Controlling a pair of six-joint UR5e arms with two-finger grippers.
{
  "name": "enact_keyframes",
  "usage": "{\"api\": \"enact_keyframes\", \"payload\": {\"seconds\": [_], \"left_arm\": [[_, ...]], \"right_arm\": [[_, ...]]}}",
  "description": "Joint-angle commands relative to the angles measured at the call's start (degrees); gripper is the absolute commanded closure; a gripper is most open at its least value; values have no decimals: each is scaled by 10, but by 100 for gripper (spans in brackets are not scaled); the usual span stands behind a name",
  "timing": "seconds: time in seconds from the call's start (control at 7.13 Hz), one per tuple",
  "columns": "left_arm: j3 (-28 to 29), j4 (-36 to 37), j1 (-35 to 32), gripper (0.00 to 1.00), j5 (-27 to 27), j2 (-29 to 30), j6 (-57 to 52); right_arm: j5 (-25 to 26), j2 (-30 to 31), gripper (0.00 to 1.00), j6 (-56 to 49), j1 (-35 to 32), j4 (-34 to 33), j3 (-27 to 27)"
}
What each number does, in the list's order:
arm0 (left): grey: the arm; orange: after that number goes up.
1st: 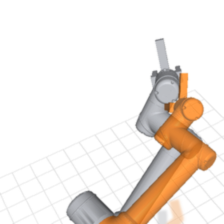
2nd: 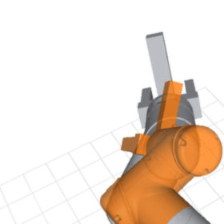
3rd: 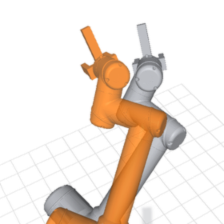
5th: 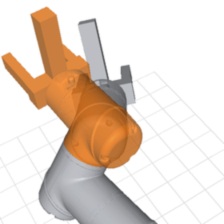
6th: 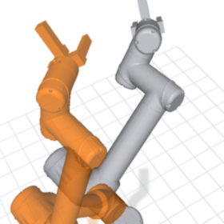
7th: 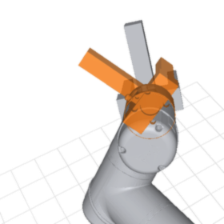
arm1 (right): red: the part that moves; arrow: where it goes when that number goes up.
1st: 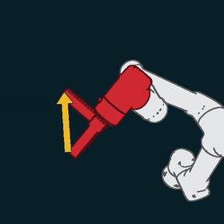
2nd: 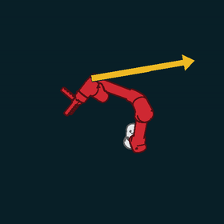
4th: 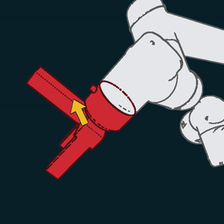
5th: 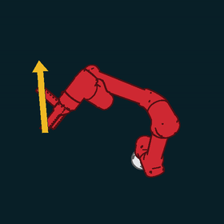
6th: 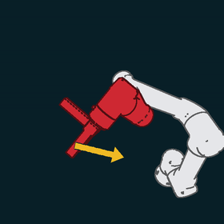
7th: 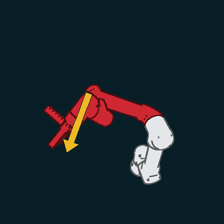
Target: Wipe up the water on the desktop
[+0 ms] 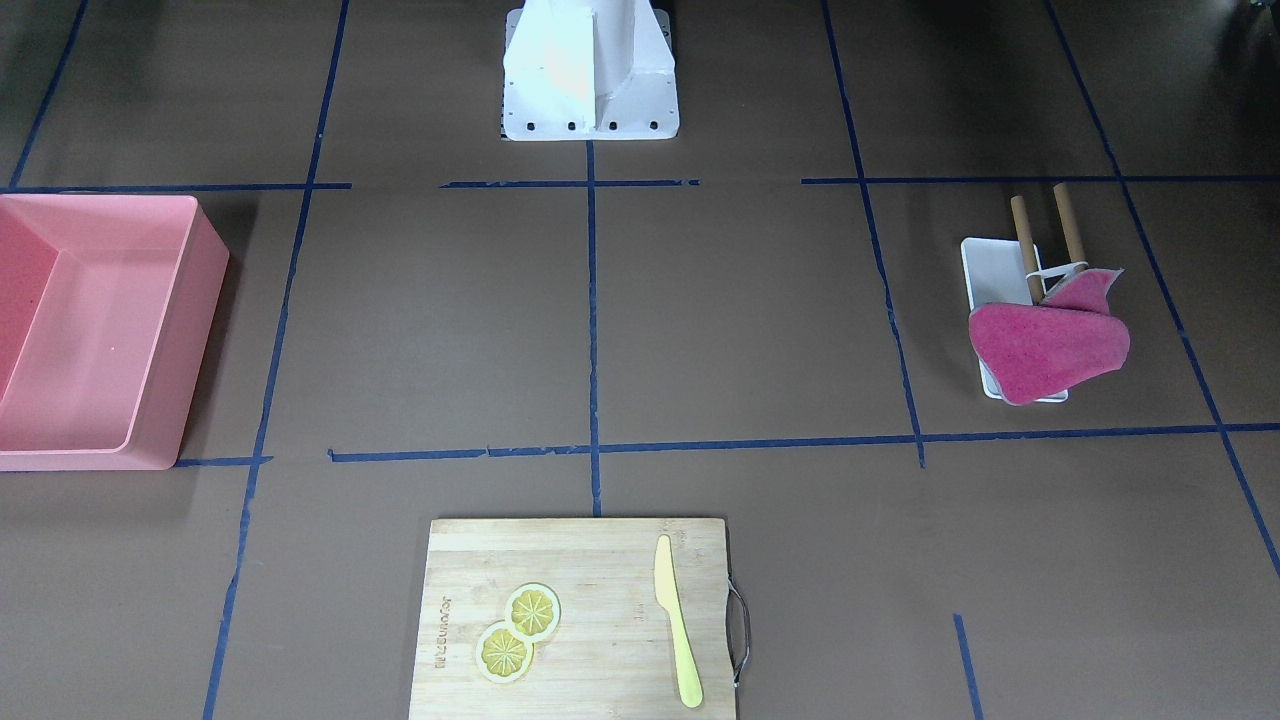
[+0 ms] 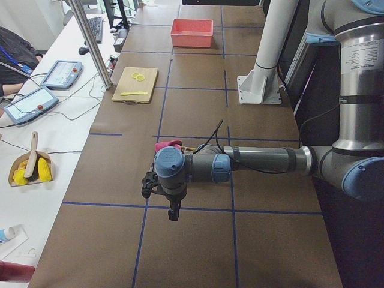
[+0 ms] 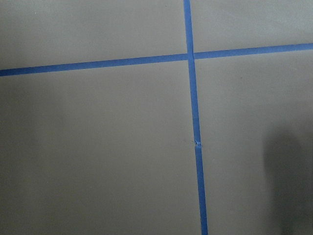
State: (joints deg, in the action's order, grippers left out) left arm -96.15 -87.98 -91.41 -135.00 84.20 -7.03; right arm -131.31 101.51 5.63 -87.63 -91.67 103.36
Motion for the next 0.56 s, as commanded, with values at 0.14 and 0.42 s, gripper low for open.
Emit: {"api": "enact_keyframes", "payload": {"seconds": [0.14,0.42], "left_arm": [[-1,-2,4,0,0,1,-1],[-4,-1,4,0,0,3,-1]], "right_arm": [[0,0,0,-2,2,0,-1],[4,-3,0,-5,2,0,-3]]}}
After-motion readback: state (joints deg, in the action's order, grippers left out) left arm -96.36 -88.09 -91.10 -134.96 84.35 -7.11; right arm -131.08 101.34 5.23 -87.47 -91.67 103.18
